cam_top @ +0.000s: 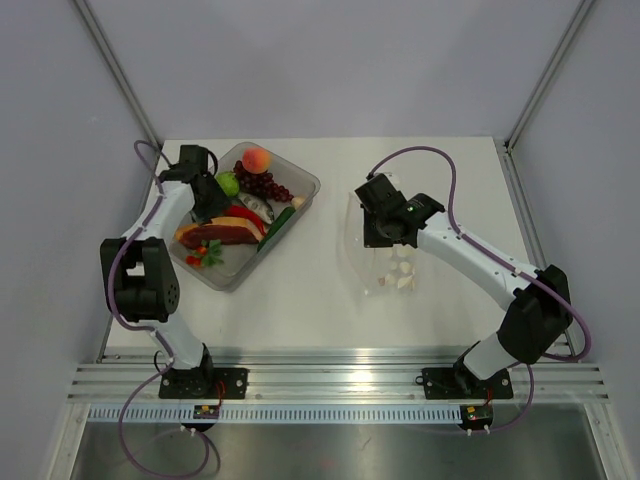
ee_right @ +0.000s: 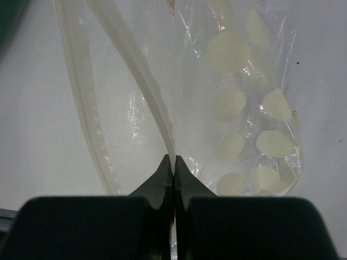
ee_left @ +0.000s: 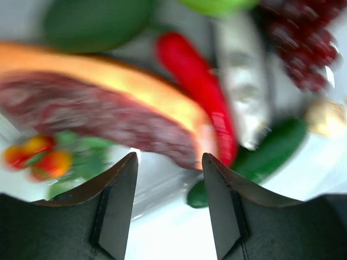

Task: Place the food in the zip-top bag and seal the zipper
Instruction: Adjust the fake food in the bin.

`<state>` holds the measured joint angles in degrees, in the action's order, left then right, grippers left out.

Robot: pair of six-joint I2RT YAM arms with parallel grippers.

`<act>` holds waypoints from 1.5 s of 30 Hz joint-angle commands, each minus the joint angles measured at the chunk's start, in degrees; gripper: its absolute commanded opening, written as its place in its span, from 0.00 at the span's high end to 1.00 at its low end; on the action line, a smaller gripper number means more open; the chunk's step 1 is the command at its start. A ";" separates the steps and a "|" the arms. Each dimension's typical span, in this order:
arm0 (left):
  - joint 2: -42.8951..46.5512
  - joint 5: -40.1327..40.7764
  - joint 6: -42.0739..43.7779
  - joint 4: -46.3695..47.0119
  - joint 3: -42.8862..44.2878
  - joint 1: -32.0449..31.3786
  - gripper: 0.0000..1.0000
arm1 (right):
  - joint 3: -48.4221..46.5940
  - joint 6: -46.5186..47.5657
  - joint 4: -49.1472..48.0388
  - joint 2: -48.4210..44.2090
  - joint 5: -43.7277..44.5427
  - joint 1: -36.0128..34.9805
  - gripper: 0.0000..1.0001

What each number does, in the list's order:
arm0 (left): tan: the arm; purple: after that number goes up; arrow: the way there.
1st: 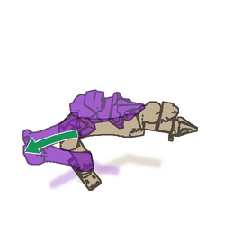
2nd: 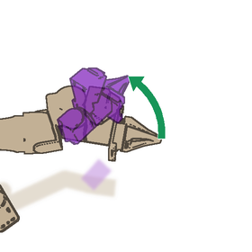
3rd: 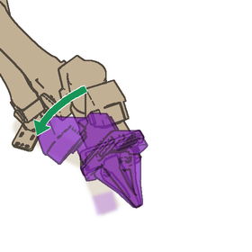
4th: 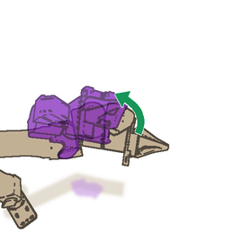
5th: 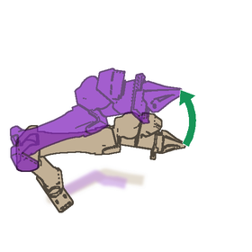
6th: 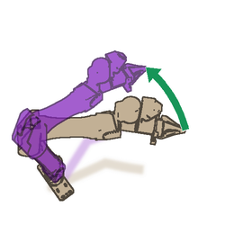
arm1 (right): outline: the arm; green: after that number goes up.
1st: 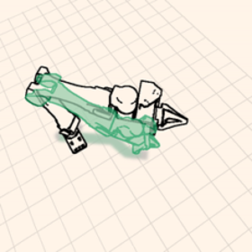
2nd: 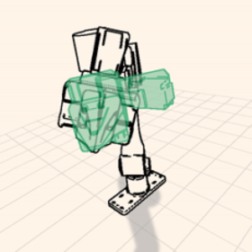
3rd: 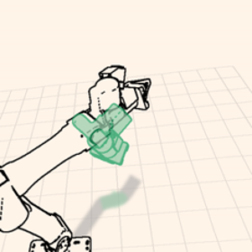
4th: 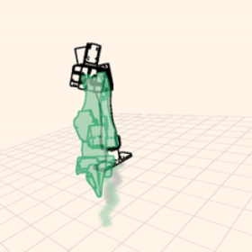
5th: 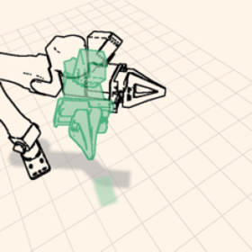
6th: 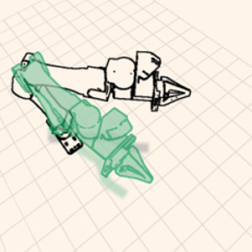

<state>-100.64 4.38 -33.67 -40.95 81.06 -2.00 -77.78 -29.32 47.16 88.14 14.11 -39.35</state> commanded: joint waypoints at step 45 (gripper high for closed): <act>-0.96 12.75 -32.16 19.33 -21.11 -2.13 0.48 | -0.62 1.81 -2.33 1.07 -3.12 0.07 1.00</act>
<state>-101.30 13.82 -64.27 -26.17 61.76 -4.29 -77.78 -28.29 44.88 90.17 12.21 -39.35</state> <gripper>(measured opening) 0.535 0.012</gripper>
